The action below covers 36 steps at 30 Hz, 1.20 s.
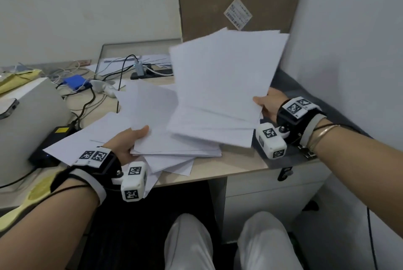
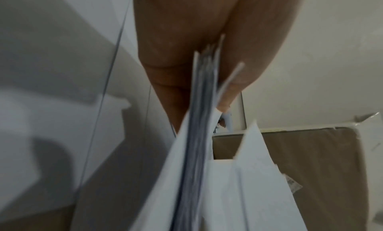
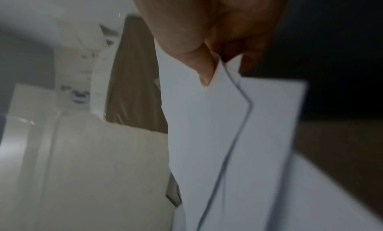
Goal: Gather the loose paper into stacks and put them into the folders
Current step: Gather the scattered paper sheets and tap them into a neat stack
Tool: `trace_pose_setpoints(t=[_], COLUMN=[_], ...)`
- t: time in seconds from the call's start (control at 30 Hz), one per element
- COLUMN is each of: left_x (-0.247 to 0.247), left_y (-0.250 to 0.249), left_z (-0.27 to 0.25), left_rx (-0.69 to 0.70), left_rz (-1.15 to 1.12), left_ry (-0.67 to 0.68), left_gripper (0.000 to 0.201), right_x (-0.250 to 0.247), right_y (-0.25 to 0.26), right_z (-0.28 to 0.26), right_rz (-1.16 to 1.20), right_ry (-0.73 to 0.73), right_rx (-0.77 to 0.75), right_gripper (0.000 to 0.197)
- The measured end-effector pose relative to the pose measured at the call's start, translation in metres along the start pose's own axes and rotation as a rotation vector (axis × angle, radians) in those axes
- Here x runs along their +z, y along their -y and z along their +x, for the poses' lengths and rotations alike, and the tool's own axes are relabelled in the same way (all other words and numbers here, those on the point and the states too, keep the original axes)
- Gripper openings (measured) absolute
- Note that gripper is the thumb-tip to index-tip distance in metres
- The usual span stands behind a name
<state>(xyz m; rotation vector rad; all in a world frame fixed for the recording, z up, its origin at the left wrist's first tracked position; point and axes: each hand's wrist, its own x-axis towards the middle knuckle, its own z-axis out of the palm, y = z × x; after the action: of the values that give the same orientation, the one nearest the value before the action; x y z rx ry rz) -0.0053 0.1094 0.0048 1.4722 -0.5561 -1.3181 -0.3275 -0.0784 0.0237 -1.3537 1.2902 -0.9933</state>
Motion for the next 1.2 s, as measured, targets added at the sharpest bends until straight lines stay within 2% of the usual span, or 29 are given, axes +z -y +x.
trace_pose_setpoints(t=[0.07,0.17,0.33,0.37,0.47,0.5,0.57,0.6,0.7,0.73,0.83,0.9,1.0,1.13,1.2], left_x=[0.005,0.006,0.007,-0.001,-0.027,-0.021,-0.005,0.003,0.005,0.004,0.005,0.009,0.02,0.038,0.045], left_y=[-0.001,-0.001,-0.01,-0.009,0.006,0.005,0.001,-0.001,0.001,0.001,-0.009,-0.021,-0.05,-0.1,-0.114], left_z=[-0.003,0.001,-0.008,0.001,0.045,0.04,0.022,0.013,0.008,0.006,0.003,0.001,0.006,0.014,0.018], left_rx=[-0.034,-0.135,-0.243,-0.257,-0.284,-0.252,-0.168,-0.115,0.059,0.104,0.167,0.204,0.347,0.588,0.64], left_rz=[0.032,0.09,0.245,0.287,0.397,0.412,0.326,0.293,0.214,0.208,0.206,0.244,0.266,0.085,0.027], left_ry=[-0.007,0.021,0.079,0.071,0.026,0.009,-0.014,-0.005,0.036,0.045,0.131,0.16,0.12,0.029,0.028], left_gripper=[0.028,0.048,0.038,0.044,0.081,0.075,0.038,0.029,0.029,0.028,0.027,0.026,0.028,0.042,0.043], right_x=[0.017,0.043,0.076,0.079,0.084,0.085,0.086,0.085,0.079,0.076,0.066,0.062,0.062,0.063,0.063], right_y=[-0.01,-0.014,-0.019,-0.019,-0.017,-0.018,-0.02,-0.023,-0.022,-0.018,0.008,0.028,0.061,0.094,0.1], right_z=[0.001,-0.014,-0.023,-0.023,-0.023,-0.022,-0.02,-0.017,-0.013,-0.015,-0.019,-0.017,-0.013,-0.007,-0.004], right_rz=[-0.199,-0.441,-0.616,-0.614,-0.605,-0.604,-0.561,-0.504,-0.148,-0.017,0.267,0.339,0.328,0.27,0.224], right_ry=[0.125,0.276,0.46,0.464,0.426,0.41,0.39,0.379,0.343,0.359,0.479,0.46,0.336,0.215,0.175], right_rx=[-0.008,0.002,0.039,0.033,-0.009,-0.018,-0.019,-0.009,0.135,0.194,0.31,0.258,0.068,-0.229,-0.306], right_gripper=[0.032,0.032,0.041,0.046,0.054,0.053,0.051,0.054,0.076,0.076,0.041,0.032,0.038,0.025,0.018])
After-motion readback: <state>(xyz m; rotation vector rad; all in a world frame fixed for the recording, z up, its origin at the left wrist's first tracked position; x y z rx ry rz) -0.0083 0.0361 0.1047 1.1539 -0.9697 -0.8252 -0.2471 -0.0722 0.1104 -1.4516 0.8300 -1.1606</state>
